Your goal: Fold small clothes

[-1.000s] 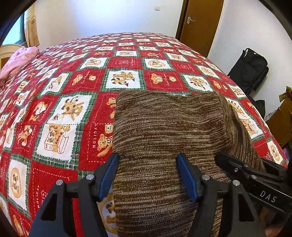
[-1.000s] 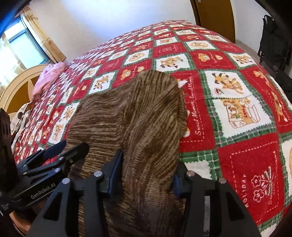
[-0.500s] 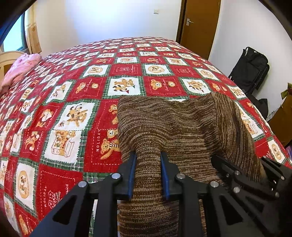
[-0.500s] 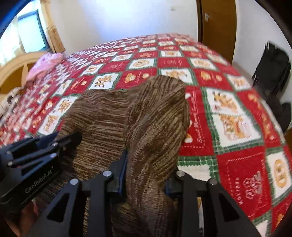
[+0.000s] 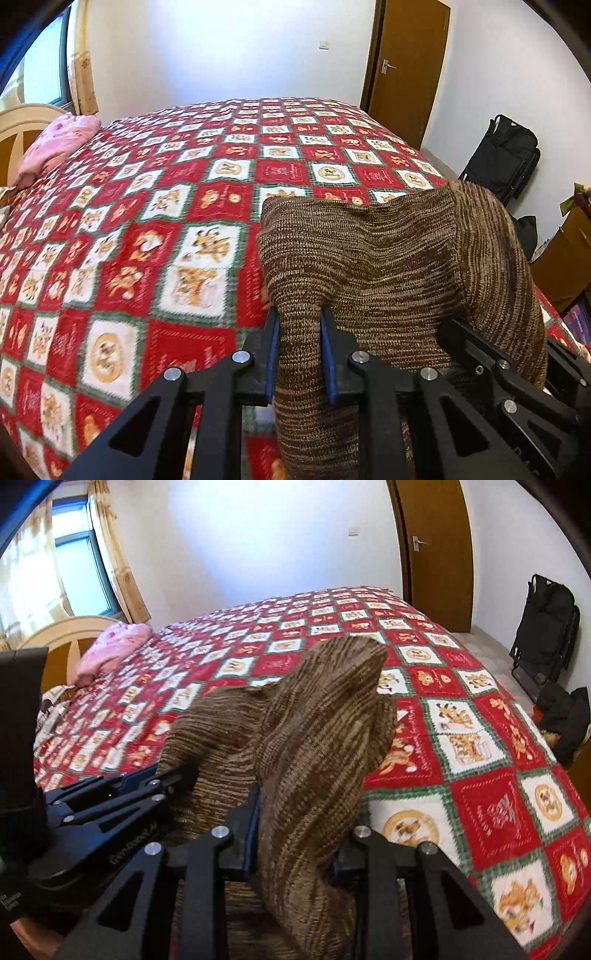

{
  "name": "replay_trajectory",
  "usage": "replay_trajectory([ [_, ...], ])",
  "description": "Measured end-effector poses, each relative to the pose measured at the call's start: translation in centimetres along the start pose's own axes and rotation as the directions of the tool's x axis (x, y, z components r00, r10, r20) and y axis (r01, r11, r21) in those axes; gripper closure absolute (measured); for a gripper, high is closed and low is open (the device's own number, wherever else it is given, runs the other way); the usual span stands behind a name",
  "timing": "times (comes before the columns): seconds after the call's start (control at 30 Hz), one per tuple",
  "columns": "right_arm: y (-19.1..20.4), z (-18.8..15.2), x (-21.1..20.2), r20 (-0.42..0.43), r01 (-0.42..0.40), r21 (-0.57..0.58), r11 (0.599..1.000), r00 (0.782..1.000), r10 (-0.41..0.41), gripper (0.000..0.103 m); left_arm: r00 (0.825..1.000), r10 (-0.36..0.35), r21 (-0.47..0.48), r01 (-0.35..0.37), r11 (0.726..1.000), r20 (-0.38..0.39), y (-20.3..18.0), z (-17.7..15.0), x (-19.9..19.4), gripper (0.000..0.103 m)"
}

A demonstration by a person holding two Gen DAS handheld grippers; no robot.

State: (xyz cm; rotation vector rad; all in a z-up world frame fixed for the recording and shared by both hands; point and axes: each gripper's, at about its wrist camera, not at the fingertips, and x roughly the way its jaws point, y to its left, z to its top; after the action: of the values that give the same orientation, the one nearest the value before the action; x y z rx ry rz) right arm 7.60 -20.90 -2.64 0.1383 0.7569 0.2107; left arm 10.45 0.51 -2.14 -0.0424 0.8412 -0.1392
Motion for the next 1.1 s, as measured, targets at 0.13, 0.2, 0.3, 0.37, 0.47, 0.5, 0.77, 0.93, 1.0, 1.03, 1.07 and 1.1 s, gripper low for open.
replay_trajectory([
  [0.13,1.8,-0.8,-1.3,0.001,-0.041,0.023,0.999,0.999,0.041,0.071,1.000,0.017,-0.006,-0.017,1.000,0.008,1.2,-0.8,-1.9,0.082],
  [0.2,2.8,-1.1,-1.8,0.010,-0.058,0.022,0.998,0.998,0.058,0.071,0.999,0.042,0.005,-0.042,0.999,0.020,1.7,-1.4,-2.9,0.082],
  [0.3,4.4,-1.7,-2.0,0.003,-0.086,0.027,0.996,0.996,0.086,0.071,0.997,0.068,0.005,-0.068,0.998,0.024,2.9,-2.2,-4.2,0.082],
  [0.37,5.5,-2.2,-1.8,-0.010,-0.106,0.035,0.994,0.994,0.106,0.071,0.997,0.079,-0.013,-0.079,0.997,0.013,4.2,-2.7,-4.8,0.082],
  [0.47,6.9,-3.0,-1.7,-0.020,-0.134,0.038,0.990,0.991,0.135,0.071,0.995,0.097,-0.028,-0.097,0.995,0.001,5.7,-3.6,-5.5,0.082],
  [0.5,7.5,-3.3,-1.6,-0.025,-0.143,0.040,0.989,0.989,0.144,0.071,0.995,0.101,-0.030,-0.101,0.994,-0.001,6.0,-3.9,-5.7,0.082],
  [0.77,11.5,-4.2,-1.3,-0.052,-0.194,0.011,0.981,0.980,0.194,0.071,0.988,0.152,-0.071,-0.151,0.986,0.011,9.5,-5.4,-7.6,0.082],
  [0.93,14.2,-4.5,-0.8,-0.074,-0.227,-0.018,0.974,0.972,0.225,0.071,0.985,0.174,-0.115,-0.172,0.978,0.006,12.5,-6.0,-8.6,0.082],
  [1.0,15.6,-4.6,-0.4,-0.085,-0.242,-0.037,0.970,0.967,0.238,0.071,0.983,0.185,-0.128,-0.183,0.975,0.000,13.8,-6.3,-8.9,0.082],
  [1.03,16.1,-4.6,-0.3,-0.089,-0.246,-0.046,0.968,0.966,0.242,0.071,0.981,0.192,-0.135,-0.190,0.972,-0.003,14.4,-6.4,-9.0,0.082],
  [1.07,16.9,-4.7,-0.1,-0.096,-0.255,-0.059,0.965,0.964,0.249,0.071,0.980,0.200,-0.149,-0.199,0.969,-0.008,15.3,-6.6,-9.2,0.082],
  [1.1,17.5,-4.8,0.1,-0.101,-0.263,-0.067,0.962,0.961,0.256,0.071,0.979,0.203,-0.159,-0.202,0.966,-0.011,15.9,-6.7,-9.2,0.082],
])
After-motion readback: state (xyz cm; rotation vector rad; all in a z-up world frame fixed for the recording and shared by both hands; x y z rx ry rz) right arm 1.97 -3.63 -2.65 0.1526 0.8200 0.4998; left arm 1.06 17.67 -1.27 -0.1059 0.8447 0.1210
